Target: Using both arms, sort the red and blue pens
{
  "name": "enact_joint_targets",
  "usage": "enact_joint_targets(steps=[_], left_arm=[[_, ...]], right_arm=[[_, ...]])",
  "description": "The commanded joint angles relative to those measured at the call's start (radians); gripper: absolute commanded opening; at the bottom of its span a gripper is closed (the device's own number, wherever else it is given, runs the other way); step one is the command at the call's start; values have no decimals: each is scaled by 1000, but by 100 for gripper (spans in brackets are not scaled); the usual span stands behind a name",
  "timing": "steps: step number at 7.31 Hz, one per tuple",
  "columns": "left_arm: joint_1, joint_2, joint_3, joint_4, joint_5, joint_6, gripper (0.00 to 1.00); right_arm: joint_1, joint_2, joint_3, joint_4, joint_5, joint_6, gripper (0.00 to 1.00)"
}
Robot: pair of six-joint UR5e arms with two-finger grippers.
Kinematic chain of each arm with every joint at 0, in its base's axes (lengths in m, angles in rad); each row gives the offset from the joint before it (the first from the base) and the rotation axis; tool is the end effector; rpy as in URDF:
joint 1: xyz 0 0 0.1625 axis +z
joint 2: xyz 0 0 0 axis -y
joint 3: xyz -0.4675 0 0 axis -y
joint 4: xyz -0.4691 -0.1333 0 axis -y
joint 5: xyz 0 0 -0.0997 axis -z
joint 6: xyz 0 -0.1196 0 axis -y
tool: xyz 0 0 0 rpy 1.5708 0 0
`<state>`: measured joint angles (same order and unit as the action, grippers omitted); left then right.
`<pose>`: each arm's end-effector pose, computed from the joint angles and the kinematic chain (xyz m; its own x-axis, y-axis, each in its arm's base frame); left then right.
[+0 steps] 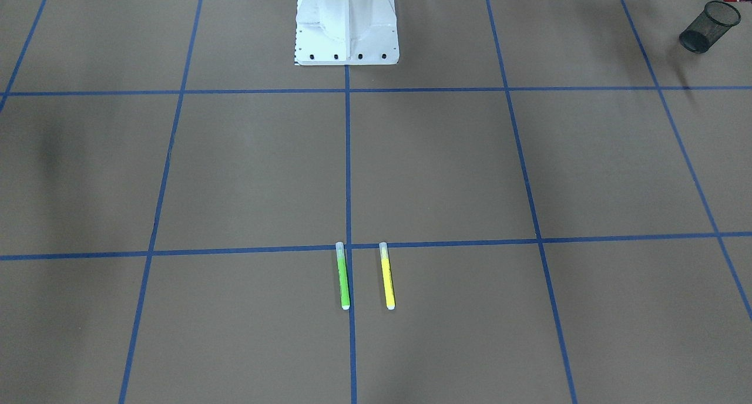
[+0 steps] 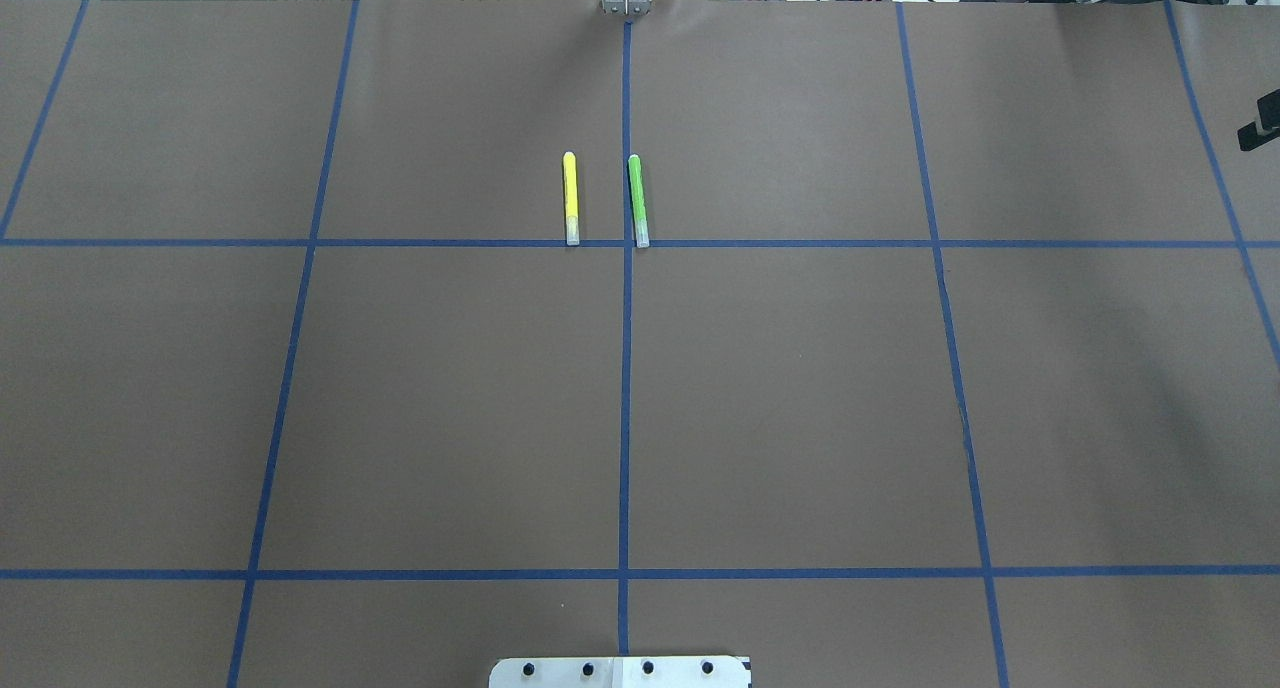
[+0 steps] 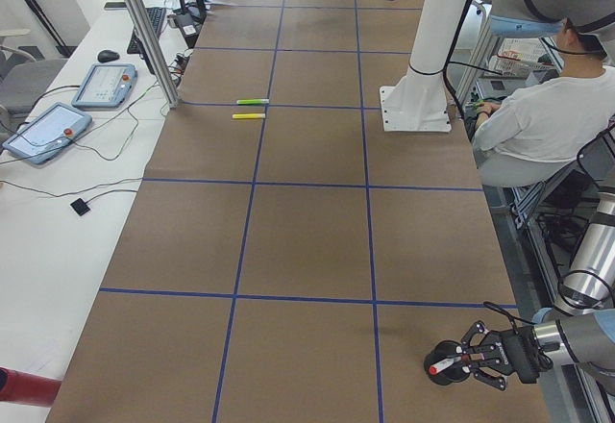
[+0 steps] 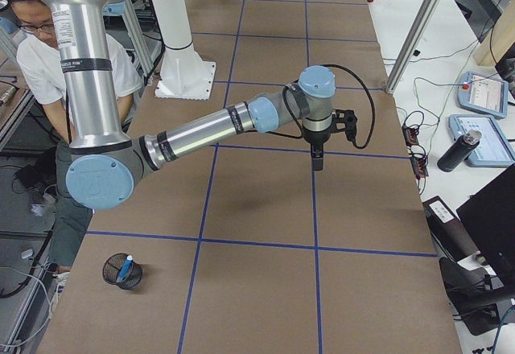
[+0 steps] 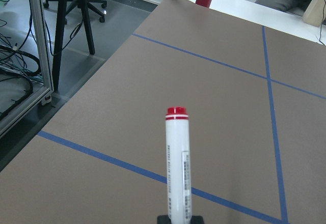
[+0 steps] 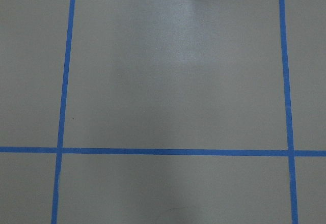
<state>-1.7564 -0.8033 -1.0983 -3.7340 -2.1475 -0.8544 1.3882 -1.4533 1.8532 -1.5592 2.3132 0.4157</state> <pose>-0.0610 0.0441 0.9236 0.5097 -0.2681 -0.8175 0.7550 0.5950 0.2756 -0.0598 -0.6128 0.4850 0.6852 -0.0017 0.7284 -0.1205 0.9859 0.1157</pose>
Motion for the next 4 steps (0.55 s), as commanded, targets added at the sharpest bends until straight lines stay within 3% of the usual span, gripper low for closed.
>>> enact_joint_targets(steps=[1, 2, 3, 4], left_arm=[[0, -16, 0, 5, -2, -2, 9], [0, -17, 2, 11, -2, 1, 23], [0, -17, 2, 11, -2, 2, 49], [-2, -17, 2, 11, -2, 3, 67]], right_arm=[[0, -4, 1, 1, 0, 0, 100], [0, -5, 1, 1, 0, 0, 100], [0, -5, 1, -1, 0, 0, 100], [0, -5, 0, -1, 0, 0, 100]])
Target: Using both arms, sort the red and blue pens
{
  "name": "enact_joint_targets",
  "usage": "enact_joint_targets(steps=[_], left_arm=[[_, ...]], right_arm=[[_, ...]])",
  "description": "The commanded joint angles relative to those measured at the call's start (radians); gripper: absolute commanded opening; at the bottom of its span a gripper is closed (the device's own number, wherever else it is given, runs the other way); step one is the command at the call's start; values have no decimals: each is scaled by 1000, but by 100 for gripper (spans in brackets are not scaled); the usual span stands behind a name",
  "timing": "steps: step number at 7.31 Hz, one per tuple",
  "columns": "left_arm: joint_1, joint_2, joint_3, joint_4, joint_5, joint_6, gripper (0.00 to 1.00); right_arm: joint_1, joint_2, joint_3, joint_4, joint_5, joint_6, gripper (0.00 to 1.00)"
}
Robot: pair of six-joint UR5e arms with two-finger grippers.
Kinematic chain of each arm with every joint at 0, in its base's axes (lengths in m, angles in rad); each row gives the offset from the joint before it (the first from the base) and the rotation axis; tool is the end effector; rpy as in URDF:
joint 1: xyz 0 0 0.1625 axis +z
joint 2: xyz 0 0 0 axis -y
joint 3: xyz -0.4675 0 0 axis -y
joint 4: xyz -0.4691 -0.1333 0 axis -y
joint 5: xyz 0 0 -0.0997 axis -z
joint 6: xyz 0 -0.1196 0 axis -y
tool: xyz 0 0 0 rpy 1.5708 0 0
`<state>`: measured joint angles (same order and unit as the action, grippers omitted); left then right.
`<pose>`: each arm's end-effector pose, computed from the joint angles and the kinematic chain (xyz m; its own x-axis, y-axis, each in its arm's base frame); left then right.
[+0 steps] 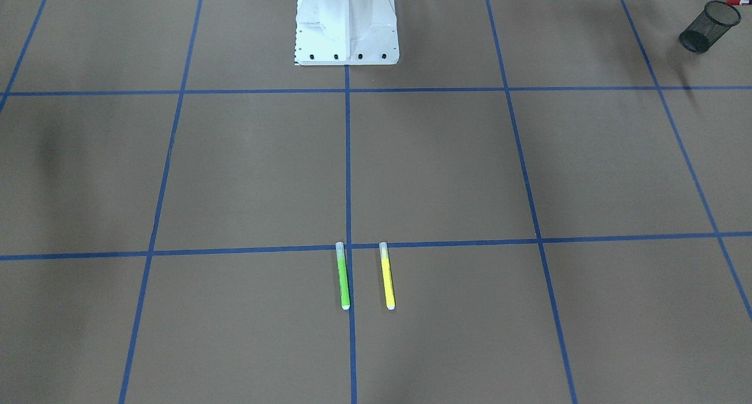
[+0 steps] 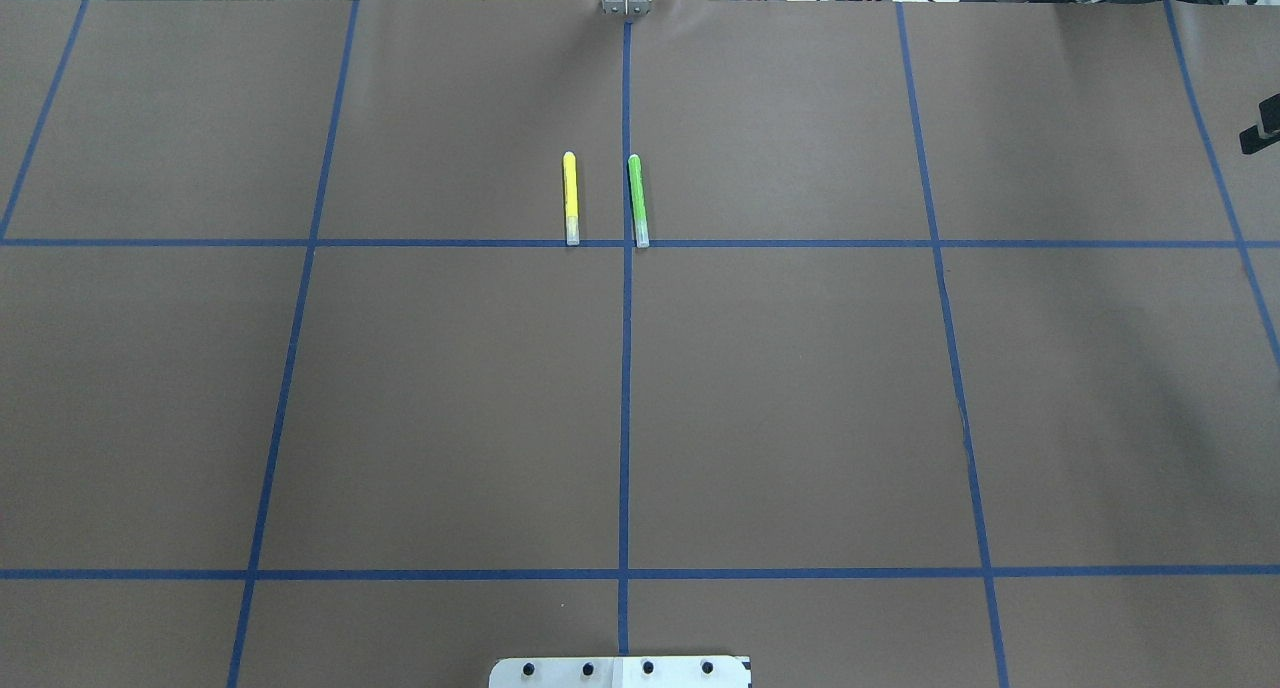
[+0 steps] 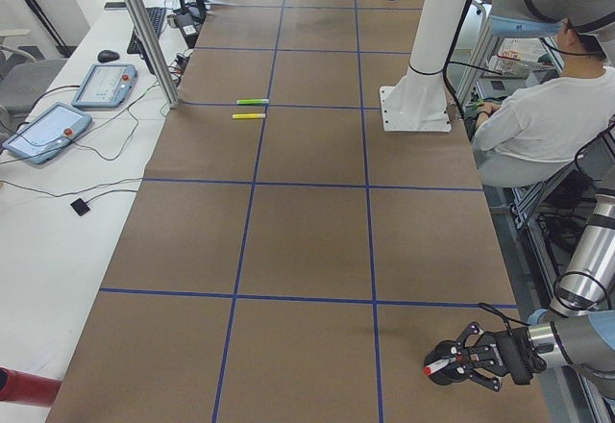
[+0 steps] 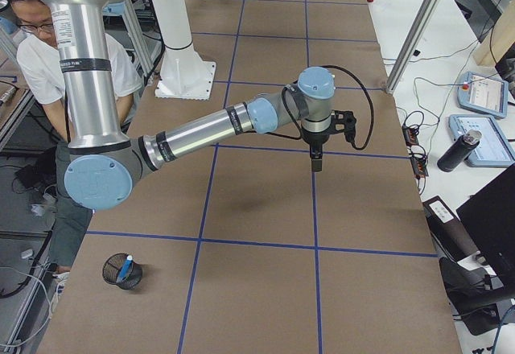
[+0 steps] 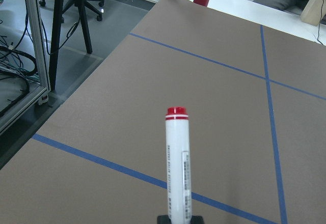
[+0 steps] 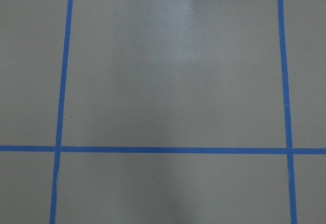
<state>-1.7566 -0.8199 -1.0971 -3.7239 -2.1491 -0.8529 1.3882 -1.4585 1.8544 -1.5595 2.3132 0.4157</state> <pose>-0.0631 0.0321 0.9257 0.5112 -0.2622 -0.8185 0.7536 0.5947 0.2801 -0.0595 -0.6110 0.4876 0.6857 0.0014 0.7278 -0.1204 0.9864 0.1116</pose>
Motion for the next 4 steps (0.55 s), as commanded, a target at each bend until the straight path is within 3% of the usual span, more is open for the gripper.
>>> enact_joint_targets(steps=[1, 2, 4], left_arm=[[0, -1, 0, -1, 0, 3, 85], [0, -1, 0, -2, 0, 5, 97], [0, -4, 0, -2, -2, 2, 99]], right_arm=[[0, 0, 0, -1, 2, 0, 100], [0, 0, 0, -1, 2, 0, 100], [2, 0, 2, -1, 2, 0, 100]])
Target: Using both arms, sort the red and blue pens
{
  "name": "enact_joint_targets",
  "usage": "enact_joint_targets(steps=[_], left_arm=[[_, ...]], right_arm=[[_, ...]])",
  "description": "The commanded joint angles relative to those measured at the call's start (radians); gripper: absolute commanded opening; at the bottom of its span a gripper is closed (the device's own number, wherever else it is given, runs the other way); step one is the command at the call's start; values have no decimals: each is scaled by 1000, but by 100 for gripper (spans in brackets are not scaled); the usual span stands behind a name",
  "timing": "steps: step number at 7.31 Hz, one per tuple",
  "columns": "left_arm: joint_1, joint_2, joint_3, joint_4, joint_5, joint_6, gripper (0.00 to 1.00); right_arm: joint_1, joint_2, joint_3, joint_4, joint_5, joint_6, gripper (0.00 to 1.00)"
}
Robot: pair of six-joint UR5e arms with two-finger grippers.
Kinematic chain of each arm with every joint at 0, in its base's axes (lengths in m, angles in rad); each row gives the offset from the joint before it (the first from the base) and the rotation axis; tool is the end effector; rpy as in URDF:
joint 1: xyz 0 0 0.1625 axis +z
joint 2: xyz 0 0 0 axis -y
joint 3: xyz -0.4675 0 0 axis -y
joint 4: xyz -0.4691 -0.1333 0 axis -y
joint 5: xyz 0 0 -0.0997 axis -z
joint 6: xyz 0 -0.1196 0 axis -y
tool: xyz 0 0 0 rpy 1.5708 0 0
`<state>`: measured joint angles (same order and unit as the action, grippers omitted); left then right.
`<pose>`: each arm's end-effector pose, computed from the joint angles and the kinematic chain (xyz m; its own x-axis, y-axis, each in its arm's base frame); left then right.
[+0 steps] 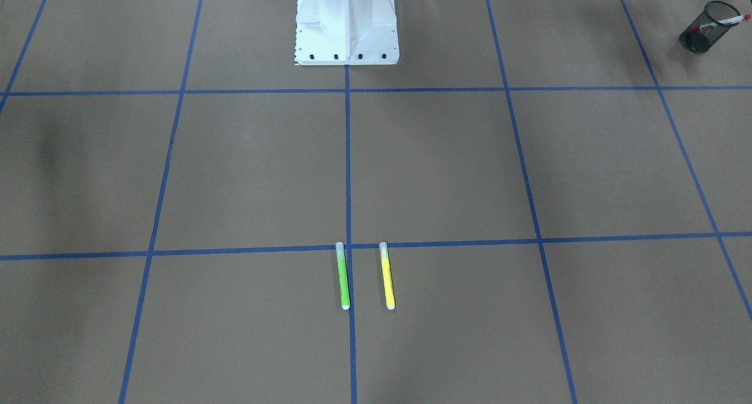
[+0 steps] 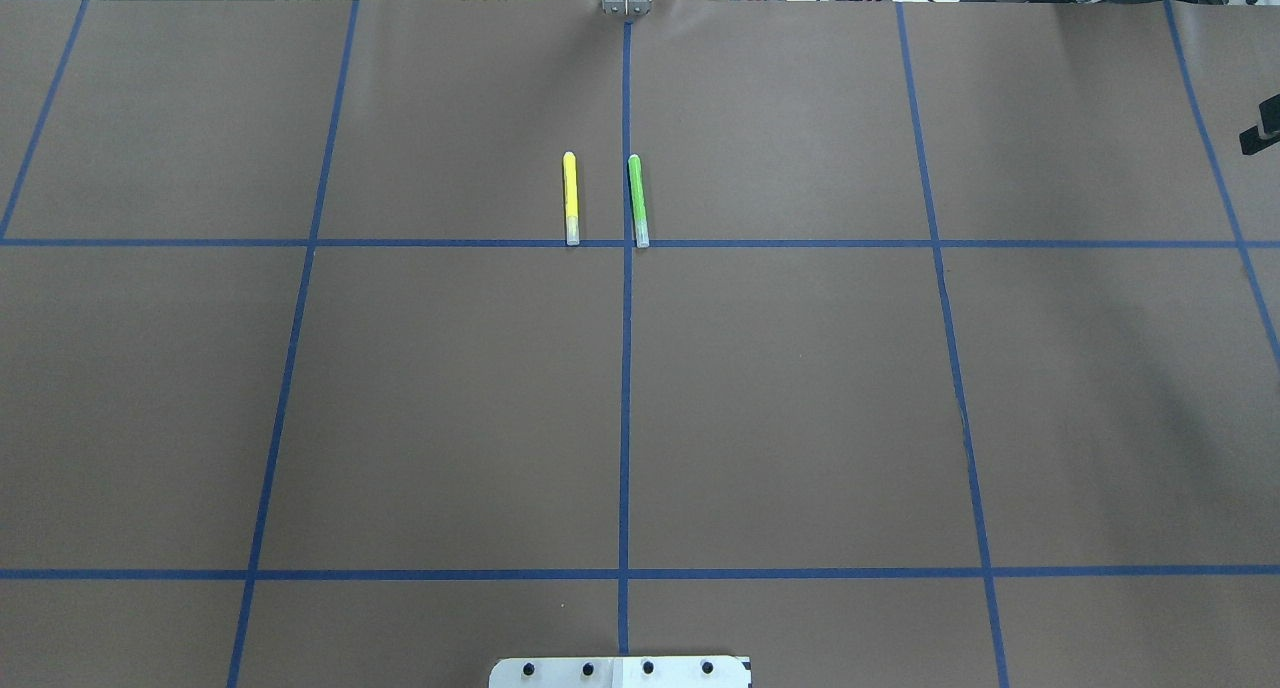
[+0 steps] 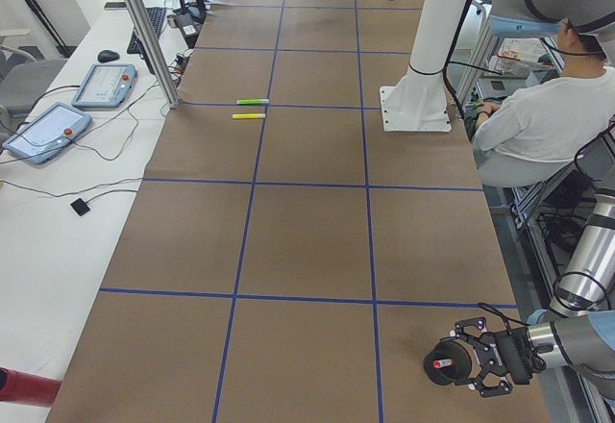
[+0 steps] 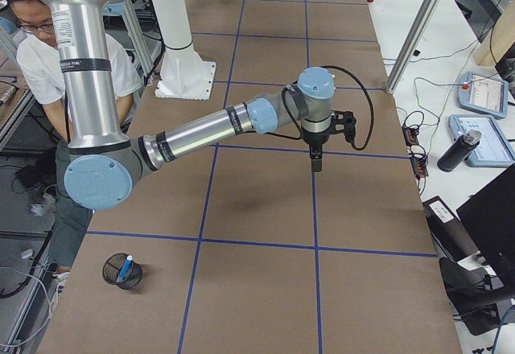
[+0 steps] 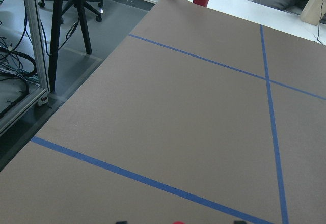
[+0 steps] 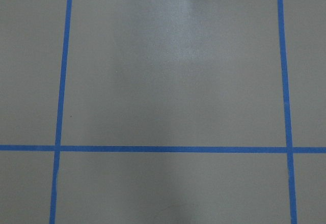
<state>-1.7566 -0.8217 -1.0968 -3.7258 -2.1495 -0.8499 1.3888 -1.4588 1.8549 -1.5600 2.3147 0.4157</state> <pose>-0.0633 0.0309 0.9256 0.5139 -0.2575 -0.8183 0.7517 0.5948 0.2849 -0.0592 -0.6108 0.4874 0.6848 0.0018 0.7287 -0.1206 0.9865 0.1109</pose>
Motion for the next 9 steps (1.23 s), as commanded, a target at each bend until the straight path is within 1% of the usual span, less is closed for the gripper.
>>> enact_joint_targets(steps=[1, 2, 3, 4, 5, 7, 8, 9], left_arm=[[2, -26, -3, 1, -10, -5, 99], [2, -84, -3, 44, -51, -8, 99], [3, -158, -9, 119, -85, -6, 99], [5, -224, -40, 220, -136, -6, 99], [6, -250, -117, 353, -173, -2, 99], [26, -257, -292, 588, -196, 6, 99], [93, -290, -339, 672, -194, 8, 99], [156, -336, -357, 766, -194, 9, 99]], right_arm=[[1, 0, 1, 0, 0, 0, 100], [12, 2, 1, 0, 0, 0, 100], [12, 6, 0, 0, -1, -1, 100], [12, 5, 0, 0, -4, -2, 100], [12, 8, 0, 2, -5, -2, 100], [15, 14, 1, 2, -8, -2, 100], [15, 15, 1, 2, -15, -3, 100], [15, 17, 1, 2, -17, -3, 100]])
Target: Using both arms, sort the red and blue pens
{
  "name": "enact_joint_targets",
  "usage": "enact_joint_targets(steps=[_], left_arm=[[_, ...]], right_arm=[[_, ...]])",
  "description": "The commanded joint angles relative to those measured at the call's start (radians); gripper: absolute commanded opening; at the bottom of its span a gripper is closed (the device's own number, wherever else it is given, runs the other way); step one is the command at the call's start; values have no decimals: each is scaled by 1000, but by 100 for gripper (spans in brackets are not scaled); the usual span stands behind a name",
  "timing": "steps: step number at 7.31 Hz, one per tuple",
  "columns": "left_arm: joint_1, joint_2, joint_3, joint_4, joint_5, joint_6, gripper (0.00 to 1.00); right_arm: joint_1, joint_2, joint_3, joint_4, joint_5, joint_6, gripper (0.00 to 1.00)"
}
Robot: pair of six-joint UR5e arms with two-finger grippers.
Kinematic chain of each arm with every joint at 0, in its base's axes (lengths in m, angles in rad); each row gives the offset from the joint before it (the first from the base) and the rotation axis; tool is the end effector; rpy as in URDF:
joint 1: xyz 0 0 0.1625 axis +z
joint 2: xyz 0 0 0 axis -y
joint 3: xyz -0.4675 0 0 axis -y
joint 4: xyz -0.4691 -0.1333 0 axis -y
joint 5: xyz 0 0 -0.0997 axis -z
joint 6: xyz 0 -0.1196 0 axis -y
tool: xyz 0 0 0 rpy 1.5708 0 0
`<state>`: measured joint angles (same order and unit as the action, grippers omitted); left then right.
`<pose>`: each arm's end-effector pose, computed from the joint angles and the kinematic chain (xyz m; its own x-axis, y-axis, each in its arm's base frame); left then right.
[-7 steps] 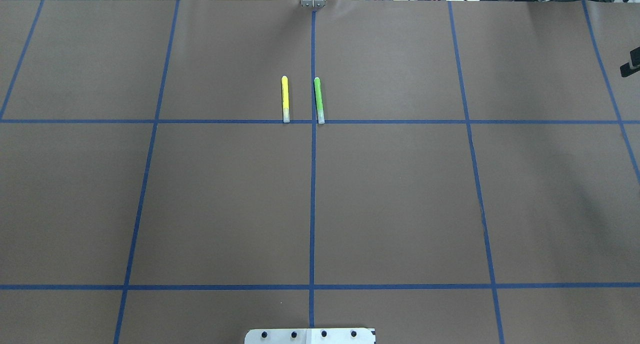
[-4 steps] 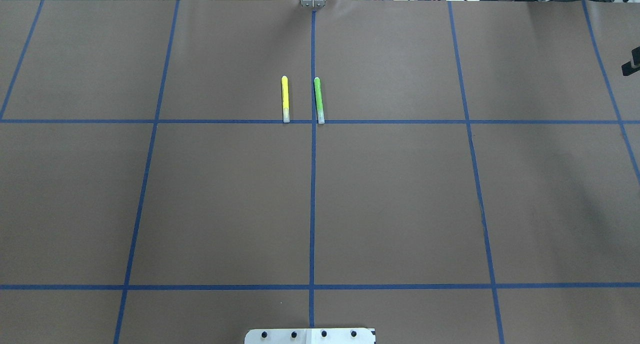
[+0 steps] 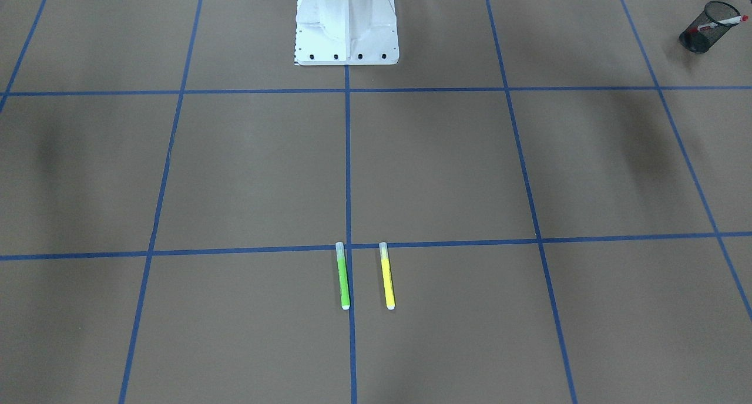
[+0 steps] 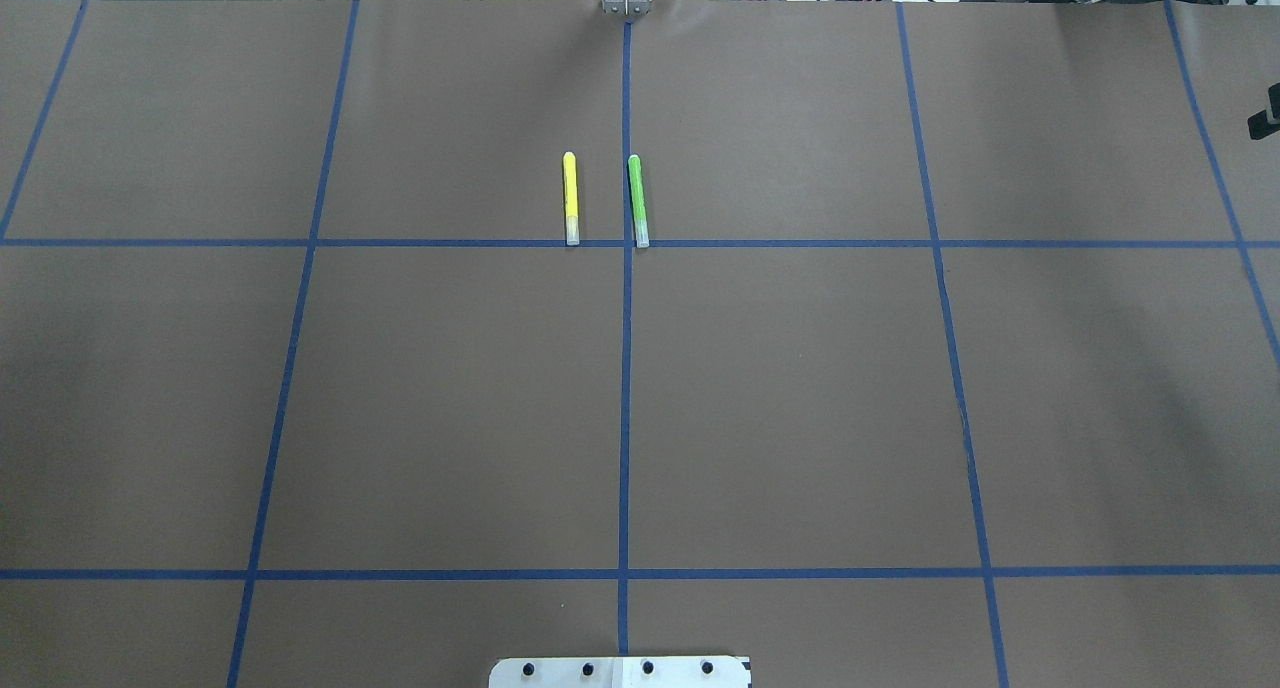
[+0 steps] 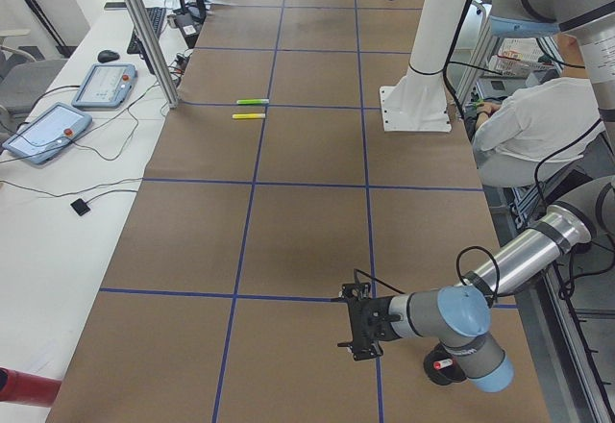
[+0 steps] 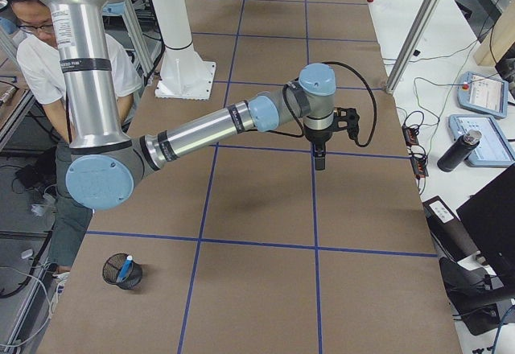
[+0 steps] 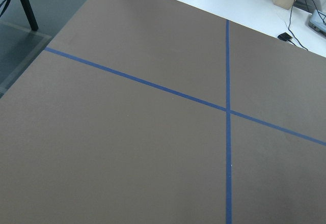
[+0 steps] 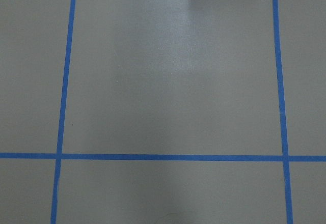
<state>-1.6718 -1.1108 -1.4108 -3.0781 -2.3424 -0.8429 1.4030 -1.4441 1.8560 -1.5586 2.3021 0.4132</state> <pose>-0.0803 -0.2971 0.8308 0.4632 -0.1593 -0.8718 0.6155 0.7656 0.1871 -0.0503 -0.6167 0.4786 0.6912 -0.0012 0.7227 -0.1368 0.9817 0.1325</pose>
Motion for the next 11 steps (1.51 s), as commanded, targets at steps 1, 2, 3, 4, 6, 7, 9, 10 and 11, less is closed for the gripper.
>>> enact_joint_targets(steps=[1, 2, 3, 4, 6, 7, 9, 10, 11], left_arm=[[142, -135, -46, 209, 2, 2, 99], [188, -214, -47, 299, 0, 27, 99], [211, -283, -56, 444, 0, 136, 99], [214, -358, -95, 645, 0, 256, 99], [231, -494, -227, 1101, 6, 465, 99], [245, -530, -288, 1301, 11, 557, 99], [242, -566, -346, 1490, 9, 666, 99], [241, -552, -343, 1492, 0, 689, 99], [238, -547, -346, 1493, 0, 699, 99]], right_arm=[[1, 2, 0, 0, -4, -1, 100], [1, 1, 0, 0, -4, -1, 100], [1, 2, -1, 0, -4, -1, 100], [-1, 4, -3, 0, -6, -1, 100], [-9, 11, -9, 0, -6, -1, 100], [-21, 13, -14, -1, -6, -2, 100], [-26, -13, -20, -3, -7, -8, 100], [-27, -30, -20, -23, -7, -30, 100], [-13, -32, -18, -62, -7, -78, 100]])
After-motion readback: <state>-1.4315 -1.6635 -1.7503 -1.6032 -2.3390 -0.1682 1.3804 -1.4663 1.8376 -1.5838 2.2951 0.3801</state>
